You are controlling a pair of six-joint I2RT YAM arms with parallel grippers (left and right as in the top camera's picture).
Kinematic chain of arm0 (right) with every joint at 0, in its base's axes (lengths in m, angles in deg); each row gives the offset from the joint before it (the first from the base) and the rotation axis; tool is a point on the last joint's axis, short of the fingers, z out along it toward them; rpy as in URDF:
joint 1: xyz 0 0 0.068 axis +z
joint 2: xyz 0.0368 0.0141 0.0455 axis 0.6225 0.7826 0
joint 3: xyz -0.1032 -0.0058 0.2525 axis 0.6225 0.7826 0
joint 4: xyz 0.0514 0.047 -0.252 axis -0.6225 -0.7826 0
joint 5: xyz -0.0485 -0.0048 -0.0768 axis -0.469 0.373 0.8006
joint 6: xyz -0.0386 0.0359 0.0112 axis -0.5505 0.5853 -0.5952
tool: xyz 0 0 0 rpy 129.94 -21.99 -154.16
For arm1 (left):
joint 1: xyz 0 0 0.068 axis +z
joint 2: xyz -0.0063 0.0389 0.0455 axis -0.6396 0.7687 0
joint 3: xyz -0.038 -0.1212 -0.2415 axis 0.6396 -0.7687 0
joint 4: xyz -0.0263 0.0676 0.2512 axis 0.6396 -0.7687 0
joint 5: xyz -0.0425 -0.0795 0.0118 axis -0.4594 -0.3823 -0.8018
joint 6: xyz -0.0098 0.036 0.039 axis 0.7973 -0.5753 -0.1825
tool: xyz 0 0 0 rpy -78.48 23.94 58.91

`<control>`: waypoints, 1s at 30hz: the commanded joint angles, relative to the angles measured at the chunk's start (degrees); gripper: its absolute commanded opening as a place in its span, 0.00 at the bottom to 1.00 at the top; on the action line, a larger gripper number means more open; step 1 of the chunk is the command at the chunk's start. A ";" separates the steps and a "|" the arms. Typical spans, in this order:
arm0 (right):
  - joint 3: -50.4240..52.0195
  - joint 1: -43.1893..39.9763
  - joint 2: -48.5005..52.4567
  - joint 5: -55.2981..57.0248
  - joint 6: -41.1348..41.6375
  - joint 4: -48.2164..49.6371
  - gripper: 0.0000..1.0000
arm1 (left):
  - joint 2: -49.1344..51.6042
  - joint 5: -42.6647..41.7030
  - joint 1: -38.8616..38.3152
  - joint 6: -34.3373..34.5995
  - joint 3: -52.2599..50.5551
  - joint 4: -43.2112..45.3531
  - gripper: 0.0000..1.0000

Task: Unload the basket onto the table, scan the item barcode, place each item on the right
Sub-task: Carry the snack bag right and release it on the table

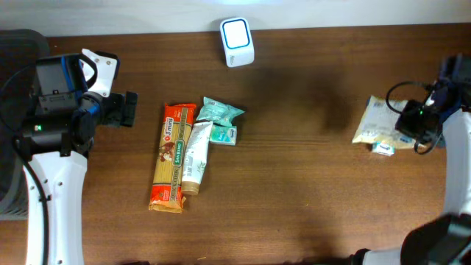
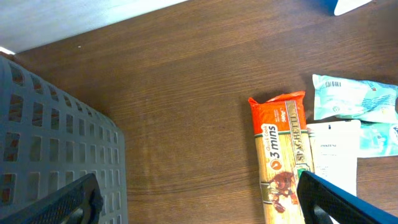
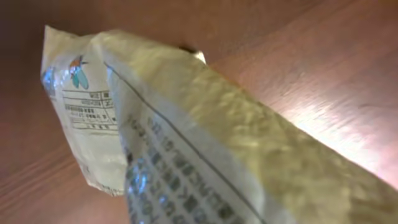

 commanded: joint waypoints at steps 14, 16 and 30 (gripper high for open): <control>-0.90 -10.38 5.60 -6.75 3.58 -0.50 0.64 | -0.04 -0.63 0.15 -0.87 0.33 0.26 0.99; -8.83 -10.36 5.60 -6.73 3.37 -6.60 0.66 | -0.04 -0.63 0.15 -0.87 0.33 0.24 0.99; -20.94 26.40 12.85 -22.84 -1.70 -6.45 0.96 | -0.04 -0.63 0.15 -0.87 0.33 0.24 0.99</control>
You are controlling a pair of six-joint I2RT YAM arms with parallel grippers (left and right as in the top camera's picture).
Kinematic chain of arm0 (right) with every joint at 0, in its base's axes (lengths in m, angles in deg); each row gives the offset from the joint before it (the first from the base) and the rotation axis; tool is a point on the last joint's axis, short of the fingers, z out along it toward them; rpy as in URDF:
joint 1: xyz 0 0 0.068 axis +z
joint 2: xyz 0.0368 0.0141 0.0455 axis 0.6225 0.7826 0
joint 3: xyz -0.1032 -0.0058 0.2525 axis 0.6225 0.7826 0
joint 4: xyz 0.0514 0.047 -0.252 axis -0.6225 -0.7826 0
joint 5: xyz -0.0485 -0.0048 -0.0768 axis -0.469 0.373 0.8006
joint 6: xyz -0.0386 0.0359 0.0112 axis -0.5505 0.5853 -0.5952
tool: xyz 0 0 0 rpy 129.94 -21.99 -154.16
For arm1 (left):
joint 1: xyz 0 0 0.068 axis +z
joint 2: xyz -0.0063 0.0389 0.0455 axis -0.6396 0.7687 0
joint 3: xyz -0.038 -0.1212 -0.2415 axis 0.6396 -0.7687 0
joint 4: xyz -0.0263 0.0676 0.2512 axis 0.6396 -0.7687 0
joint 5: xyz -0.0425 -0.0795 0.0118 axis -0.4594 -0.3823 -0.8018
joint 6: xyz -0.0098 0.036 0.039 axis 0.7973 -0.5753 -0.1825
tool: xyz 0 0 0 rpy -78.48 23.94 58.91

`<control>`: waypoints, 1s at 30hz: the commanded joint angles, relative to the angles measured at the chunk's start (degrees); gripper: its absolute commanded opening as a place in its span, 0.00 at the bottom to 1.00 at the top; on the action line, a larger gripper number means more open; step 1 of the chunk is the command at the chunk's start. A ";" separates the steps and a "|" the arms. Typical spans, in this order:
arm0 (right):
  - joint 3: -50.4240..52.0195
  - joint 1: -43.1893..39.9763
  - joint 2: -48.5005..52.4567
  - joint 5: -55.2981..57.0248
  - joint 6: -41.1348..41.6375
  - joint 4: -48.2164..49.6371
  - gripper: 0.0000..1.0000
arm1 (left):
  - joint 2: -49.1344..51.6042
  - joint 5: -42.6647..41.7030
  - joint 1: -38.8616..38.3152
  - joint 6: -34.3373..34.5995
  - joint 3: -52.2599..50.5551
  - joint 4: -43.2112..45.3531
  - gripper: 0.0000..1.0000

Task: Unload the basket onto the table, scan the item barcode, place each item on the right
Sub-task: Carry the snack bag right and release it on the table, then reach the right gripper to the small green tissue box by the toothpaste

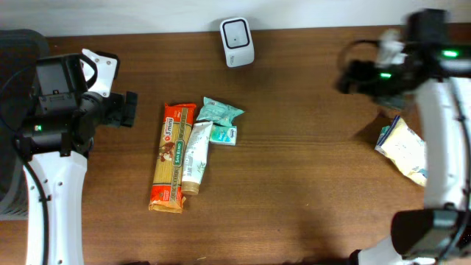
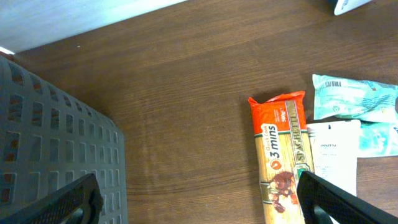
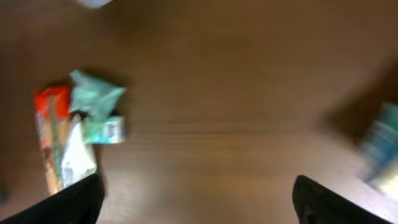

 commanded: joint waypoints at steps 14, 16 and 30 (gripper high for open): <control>2.56 38.66 26.60 7.91 19.71 27.74 0.17 | -0.04 -0.63 0.15 -0.87 0.33 0.24 0.99; 3.02 40.22 27.45 14.80 23.47 30.08 0.15 | -0.04 -0.63 0.15 -0.87 0.33 0.24 0.99; 3.10 40.02 31.52 6.47 13.11 25.33 0.27 | -0.04 -0.63 0.15 -0.87 0.33 0.24 0.99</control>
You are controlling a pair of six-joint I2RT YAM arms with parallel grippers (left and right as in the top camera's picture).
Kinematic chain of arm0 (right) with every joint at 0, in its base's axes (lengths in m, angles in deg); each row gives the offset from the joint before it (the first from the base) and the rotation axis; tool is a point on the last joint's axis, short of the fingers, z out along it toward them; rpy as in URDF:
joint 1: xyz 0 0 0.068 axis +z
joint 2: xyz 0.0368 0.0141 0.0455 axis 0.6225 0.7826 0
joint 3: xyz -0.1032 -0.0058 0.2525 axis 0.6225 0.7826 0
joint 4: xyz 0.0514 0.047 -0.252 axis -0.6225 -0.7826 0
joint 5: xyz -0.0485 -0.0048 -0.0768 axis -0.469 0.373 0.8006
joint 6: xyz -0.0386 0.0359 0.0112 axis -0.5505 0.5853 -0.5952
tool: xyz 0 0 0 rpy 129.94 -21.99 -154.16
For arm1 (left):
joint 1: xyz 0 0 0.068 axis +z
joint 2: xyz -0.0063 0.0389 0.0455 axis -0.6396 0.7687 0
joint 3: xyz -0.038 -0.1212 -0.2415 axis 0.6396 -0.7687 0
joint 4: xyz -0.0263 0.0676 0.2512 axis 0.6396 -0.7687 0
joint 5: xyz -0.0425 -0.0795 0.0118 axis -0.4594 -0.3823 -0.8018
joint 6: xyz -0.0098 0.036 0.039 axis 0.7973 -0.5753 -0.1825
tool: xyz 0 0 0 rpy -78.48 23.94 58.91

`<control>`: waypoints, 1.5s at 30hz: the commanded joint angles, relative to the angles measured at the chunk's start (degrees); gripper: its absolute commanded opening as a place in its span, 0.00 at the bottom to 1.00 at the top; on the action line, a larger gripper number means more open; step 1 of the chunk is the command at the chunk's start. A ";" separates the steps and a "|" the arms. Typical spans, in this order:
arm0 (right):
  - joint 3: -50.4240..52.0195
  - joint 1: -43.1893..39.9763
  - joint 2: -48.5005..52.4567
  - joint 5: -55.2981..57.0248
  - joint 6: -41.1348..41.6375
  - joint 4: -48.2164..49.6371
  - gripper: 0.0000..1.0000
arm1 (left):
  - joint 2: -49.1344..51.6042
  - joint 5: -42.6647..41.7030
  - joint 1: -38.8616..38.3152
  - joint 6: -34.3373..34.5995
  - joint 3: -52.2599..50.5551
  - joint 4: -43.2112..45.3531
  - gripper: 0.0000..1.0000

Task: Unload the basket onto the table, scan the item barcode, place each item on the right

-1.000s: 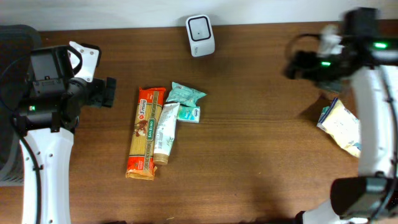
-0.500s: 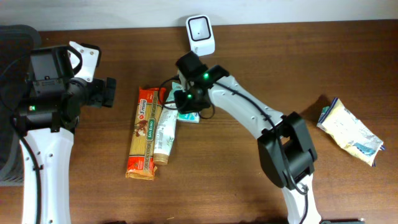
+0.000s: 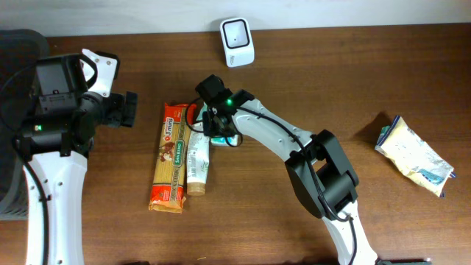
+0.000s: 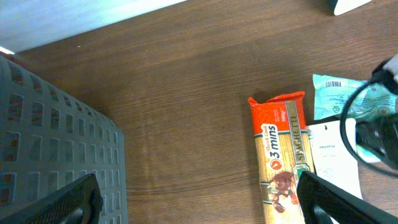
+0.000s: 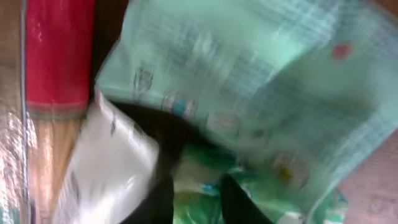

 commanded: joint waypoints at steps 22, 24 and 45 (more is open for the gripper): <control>-7.08 0.44 1.18 9.60 3.89 -16.61 0.16 | -0.04 -0.63 0.15 -0.87 0.33 0.26 0.99; -5.38 0.44 1.18 9.73 5.11 -16.02 0.09 | -0.04 -0.63 0.15 -0.87 0.33 0.26 0.99; -6.19 -13.66 -6.88 1.14 -18.67 -38.97 0.05 | -0.04 -0.63 0.15 -0.87 0.33 0.26 0.99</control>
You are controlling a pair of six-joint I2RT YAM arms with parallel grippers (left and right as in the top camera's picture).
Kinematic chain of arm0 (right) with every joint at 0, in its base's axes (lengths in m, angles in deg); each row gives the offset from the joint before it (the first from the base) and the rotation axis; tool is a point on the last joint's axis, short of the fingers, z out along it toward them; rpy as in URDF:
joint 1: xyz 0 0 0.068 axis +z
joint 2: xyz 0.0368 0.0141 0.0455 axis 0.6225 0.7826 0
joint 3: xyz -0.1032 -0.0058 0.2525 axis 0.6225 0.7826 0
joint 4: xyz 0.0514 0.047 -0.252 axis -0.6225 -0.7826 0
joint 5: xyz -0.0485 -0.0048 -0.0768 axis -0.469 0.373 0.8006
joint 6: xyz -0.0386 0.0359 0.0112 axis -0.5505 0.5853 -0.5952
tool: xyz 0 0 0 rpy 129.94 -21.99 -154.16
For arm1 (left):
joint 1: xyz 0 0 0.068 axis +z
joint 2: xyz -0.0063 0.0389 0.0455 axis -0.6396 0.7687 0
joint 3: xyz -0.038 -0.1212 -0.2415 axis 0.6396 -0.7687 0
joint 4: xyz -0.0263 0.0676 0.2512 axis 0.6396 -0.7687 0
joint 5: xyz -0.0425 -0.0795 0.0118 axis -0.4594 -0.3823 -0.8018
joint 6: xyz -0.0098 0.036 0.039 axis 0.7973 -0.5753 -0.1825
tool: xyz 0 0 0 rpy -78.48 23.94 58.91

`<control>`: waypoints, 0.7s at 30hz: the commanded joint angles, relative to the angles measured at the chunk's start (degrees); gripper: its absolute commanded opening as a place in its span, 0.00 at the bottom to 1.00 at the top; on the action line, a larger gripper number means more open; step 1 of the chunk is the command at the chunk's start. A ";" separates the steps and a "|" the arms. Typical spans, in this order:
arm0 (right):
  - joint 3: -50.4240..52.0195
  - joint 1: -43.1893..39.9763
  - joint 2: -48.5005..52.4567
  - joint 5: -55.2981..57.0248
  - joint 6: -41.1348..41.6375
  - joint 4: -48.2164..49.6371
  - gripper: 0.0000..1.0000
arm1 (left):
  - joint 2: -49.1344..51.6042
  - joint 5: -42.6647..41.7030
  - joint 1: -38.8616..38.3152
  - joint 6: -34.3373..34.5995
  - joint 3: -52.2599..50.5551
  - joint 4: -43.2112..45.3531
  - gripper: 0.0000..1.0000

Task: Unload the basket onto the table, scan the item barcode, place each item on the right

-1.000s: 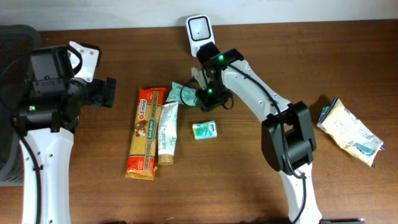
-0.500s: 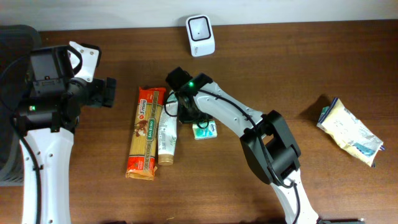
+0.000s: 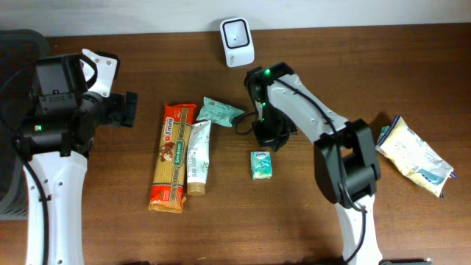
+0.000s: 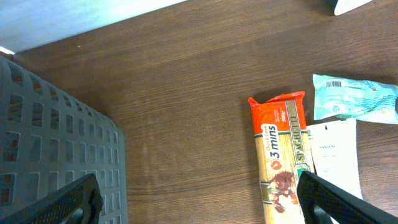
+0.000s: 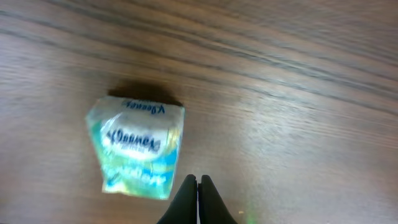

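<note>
A small blue-green tissue pack (image 3: 260,165) lies alone on the table, and the right wrist view shows it (image 5: 138,146) just left of and beyond my fingertips. My right gripper (image 5: 198,182) is shut with nothing in it, right beside the pack. The white scanner (image 3: 237,32) stands at the back edge. A teal pouch (image 3: 218,110), a white tube (image 3: 196,154) and an orange spaghetti pack (image 3: 170,156) lie together at centre left. My left gripper (image 4: 198,186) hangs open left of them, holding nothing.
A yellow bag (image 3: 414,154) lies near the right edge. A grey slotted basket (image 4: 56,149) stands at the far left under the left arm. My right arm (image 3: 294,99) stretches across the middle of the table.
The tissue pack was in the pile under my right gripper; now it lies apart to the right of the pile. My right gripper is now shut beside it. The left arm has not moved.
My right gripper was first at the yellow bag on the right edge. Then the gripper was up at the back right, with the bag lying on the table. Then it was down on the pile at the pouch and tissue pack. Now the pack lies by itself.
</note>
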 commanded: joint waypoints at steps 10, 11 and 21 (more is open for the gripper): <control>9.79 12.11 -4.66 -7.43 8.24 5.62 0.30 | -0.04 -0.61 0.15 -0.87 0.33 0.26 0.99; 12.15 12.66 -4.66 -5.84 10.21 5.64 0.28 | -0.04 -0.61 0.15 -0.87 0.33 0.26 0.99; 15.89 12.22 -4.66 7.76 9.73 16.00 0.27 | -0.04 -0.61 0.15 -0.87 0.33 0.26 0.99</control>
